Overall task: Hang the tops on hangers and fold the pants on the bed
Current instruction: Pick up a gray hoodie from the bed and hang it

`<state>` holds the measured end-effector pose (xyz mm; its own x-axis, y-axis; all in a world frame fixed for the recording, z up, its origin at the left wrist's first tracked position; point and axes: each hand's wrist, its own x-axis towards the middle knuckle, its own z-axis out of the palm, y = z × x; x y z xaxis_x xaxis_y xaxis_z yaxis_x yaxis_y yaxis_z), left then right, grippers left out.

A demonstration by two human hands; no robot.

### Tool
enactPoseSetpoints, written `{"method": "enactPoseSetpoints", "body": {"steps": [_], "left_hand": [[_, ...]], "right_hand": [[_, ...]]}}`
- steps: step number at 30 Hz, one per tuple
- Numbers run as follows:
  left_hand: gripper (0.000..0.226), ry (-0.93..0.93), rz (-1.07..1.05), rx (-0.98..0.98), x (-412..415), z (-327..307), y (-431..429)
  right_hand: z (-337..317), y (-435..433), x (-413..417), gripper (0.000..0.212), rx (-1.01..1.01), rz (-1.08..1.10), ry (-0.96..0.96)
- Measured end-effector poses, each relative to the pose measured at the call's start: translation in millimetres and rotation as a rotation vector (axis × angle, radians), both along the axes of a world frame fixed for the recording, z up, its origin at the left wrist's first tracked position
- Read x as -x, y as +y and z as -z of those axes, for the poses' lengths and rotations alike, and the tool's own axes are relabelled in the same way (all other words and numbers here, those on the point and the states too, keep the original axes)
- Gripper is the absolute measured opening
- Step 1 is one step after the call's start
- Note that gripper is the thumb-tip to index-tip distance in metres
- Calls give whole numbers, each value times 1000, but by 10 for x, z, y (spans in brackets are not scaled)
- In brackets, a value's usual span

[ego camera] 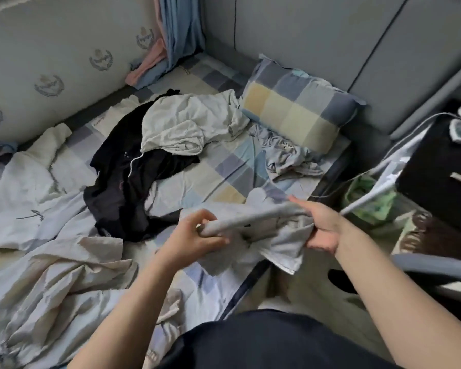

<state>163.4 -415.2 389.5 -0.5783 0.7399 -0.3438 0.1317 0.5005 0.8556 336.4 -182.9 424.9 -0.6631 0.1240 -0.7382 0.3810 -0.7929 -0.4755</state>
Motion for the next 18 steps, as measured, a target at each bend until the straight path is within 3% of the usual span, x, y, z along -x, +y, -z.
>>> {"method": "enactPoseSetpoints", "body": {"steps": [2,5,9,11,14,18], "left_hand": [[27,235,123,105,-115,64,19],[21,273,-39,103,-326,122,151],[15,23,-48,-4,-678,-5,539],[10,-109,70,-100,-920,-154,762],[10,-161,332,-177,-1433,-423,1079],[35,-336,601,-158,-2482,-778,1366]], "right_hand": [[-122,-115,-284,43,-38,68,6],[-332,-261,-711,37,-106,208,-5],[-577,-406,-1429,42,-212,460,-8],[-704,-470,-1878,53,-306,556,-37],[-872,-658,-2583,57,-475,653,-66],[-946,-1037,-3472,62,-667,718,-284]]}}
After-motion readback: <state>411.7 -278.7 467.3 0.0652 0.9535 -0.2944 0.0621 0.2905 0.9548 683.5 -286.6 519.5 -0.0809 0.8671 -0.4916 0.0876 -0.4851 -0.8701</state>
